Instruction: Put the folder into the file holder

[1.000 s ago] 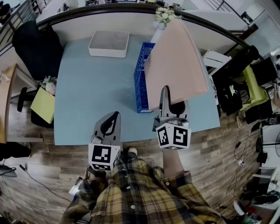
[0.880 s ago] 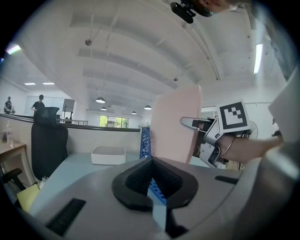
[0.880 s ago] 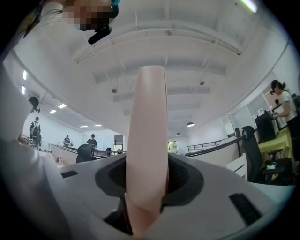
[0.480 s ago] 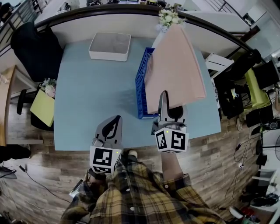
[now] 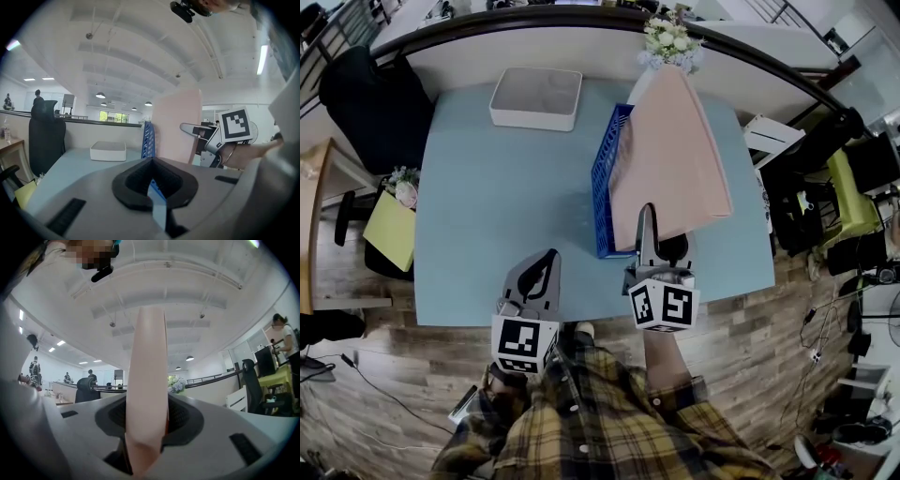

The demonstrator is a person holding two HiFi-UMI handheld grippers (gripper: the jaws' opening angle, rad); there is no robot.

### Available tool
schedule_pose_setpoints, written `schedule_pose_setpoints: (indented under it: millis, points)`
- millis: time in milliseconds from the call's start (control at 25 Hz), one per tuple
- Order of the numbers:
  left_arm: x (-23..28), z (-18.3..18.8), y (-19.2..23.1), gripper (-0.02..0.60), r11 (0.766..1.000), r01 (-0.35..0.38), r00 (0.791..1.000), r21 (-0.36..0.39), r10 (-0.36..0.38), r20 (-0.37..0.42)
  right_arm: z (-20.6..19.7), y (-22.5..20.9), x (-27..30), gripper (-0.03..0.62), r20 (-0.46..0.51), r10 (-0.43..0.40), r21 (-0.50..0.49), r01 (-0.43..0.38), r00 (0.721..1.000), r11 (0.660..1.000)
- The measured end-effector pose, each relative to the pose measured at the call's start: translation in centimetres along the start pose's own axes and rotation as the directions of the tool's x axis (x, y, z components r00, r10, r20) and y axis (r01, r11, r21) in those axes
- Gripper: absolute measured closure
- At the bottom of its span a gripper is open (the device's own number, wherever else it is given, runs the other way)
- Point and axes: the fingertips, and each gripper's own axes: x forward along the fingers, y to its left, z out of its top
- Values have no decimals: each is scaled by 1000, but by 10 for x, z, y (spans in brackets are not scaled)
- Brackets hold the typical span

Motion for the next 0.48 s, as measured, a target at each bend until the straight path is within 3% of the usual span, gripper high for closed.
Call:
schedule_pose_setpoints:
  millis: [480]
  points:
    - [3,-4,9,592,1000,-9,1000,-12,9,-11,-22,3,4,428,-58,8,-36,-10,998,999]
